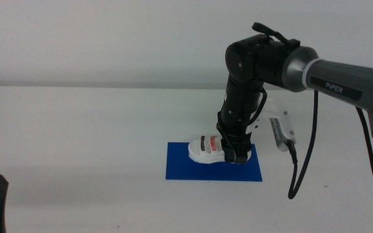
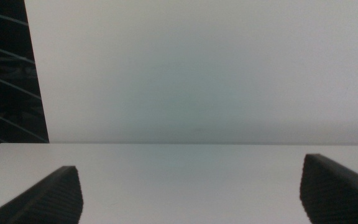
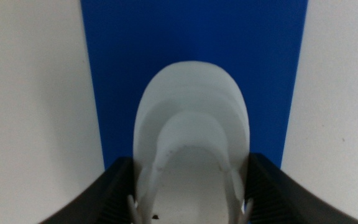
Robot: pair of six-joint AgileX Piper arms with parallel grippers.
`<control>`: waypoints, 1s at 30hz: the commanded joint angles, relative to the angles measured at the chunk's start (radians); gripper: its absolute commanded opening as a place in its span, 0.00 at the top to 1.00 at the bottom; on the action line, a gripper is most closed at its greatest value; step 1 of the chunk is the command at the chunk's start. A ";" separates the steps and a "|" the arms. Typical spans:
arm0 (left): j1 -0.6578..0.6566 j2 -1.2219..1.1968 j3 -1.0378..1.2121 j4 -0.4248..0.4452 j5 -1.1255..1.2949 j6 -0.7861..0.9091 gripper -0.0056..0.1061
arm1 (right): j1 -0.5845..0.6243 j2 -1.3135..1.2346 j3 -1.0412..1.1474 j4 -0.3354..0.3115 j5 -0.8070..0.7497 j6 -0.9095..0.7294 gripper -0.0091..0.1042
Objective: Use one arm to grab the shoe from the table and place it on the mat.
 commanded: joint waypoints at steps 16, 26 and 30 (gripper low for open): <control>-0.004 -0.041 0.043 0.000 -0.011 -0.006 0.11 | -0.015 0.017 0.003 0.036 0.109 0.014 0.90; -0.004 -0.041 0.043 0.000 -0.011 -0.006 0.11 | -0.015 0.019 0.003 0.051 0.103 0.020 0.63; -0.004 -0.041 0.043 0.000 -0.011 -0.006 0.11 | -0.015 0.019 0.003 0.063 0.103 0.020 0.41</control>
